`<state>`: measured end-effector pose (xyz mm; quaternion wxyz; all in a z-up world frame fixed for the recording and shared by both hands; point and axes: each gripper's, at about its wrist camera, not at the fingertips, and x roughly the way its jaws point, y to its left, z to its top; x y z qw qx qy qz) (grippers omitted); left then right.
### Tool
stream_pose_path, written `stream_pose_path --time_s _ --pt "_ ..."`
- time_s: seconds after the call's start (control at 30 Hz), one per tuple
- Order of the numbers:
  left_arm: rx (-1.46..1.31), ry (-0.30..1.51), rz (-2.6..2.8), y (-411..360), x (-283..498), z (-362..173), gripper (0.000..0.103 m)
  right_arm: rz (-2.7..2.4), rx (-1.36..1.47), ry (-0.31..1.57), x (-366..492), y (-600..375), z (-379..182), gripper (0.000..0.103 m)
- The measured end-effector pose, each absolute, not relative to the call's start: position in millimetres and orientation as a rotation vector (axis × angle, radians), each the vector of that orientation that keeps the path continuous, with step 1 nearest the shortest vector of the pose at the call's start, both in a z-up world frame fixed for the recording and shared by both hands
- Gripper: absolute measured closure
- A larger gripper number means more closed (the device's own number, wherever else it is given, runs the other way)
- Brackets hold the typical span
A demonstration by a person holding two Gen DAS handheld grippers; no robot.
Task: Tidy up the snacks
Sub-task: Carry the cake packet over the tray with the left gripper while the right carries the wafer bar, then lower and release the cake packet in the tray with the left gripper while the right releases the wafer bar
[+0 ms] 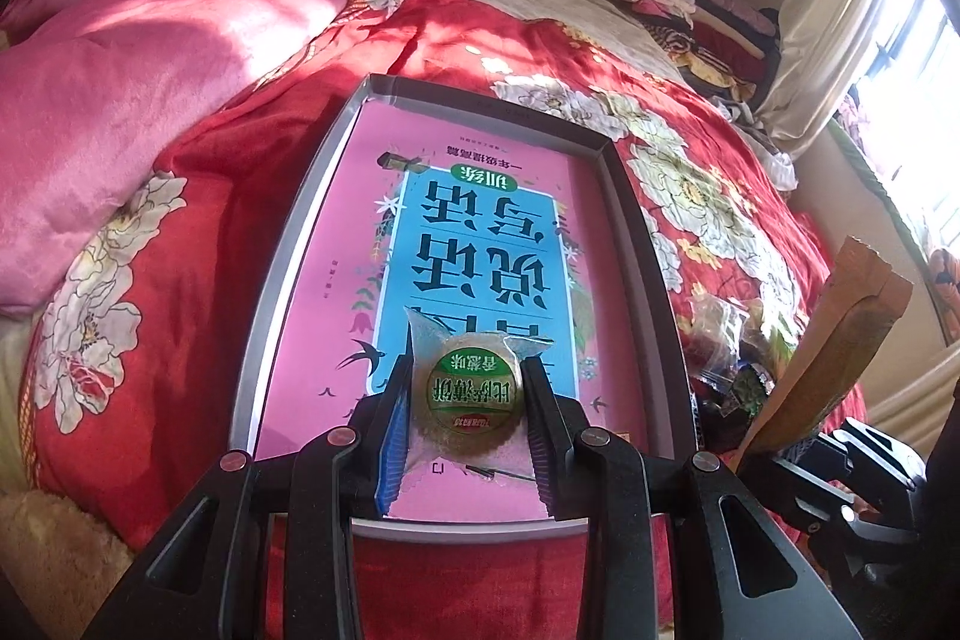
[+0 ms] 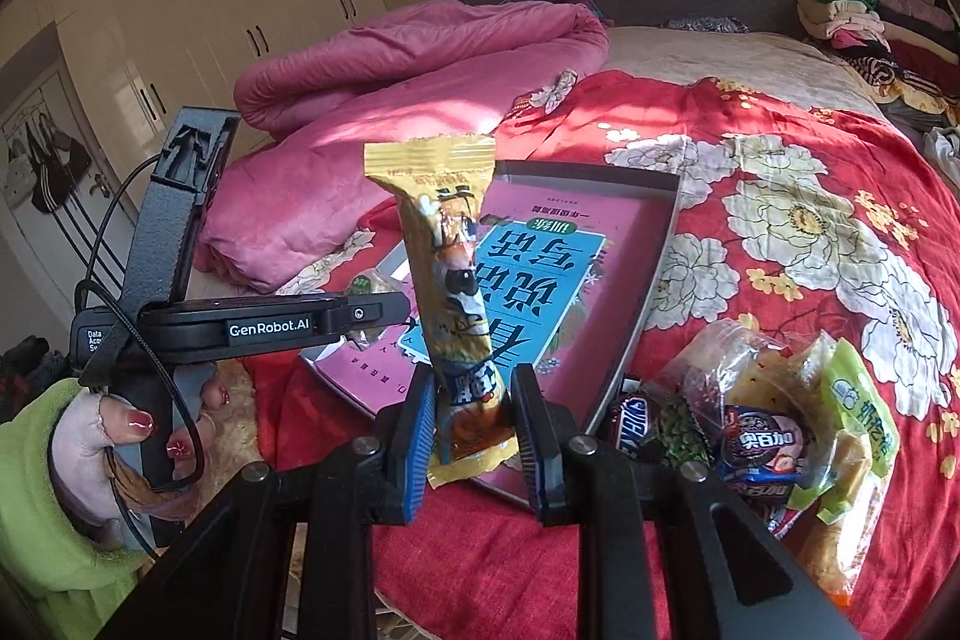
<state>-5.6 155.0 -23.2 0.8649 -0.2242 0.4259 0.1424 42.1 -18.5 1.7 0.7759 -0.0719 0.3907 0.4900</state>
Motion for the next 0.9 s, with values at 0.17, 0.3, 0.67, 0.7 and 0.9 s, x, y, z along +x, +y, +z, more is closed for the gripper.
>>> stream_pose_path --time_s 0.17,0.3,0.67,0.7,0.9 --pt "-0.474 0.917 0.297 157 -1 -34 0.068 1.045 -0.181 0.887 45 -6 -14 0.077" --pt "-0.473 0.941 0.298 158 2 -41 0.068 1.017 -0.217 0.902 48 -3 -24 0.077" --pt "-0.454 0.987 0.281 151 6 -51 0.068 0.98 -0.309 0.917 52 0 -43 0.077" --pt "-0.455 0.989 0.282 151 7 -52 0.068 0.977 -0.32 0.916 52 1 -44 0.077" --pt "-0.449 1.001 0.282 150 9 -56 0.068 0.959 -0.359 0.921 50 2 -48 0.077"
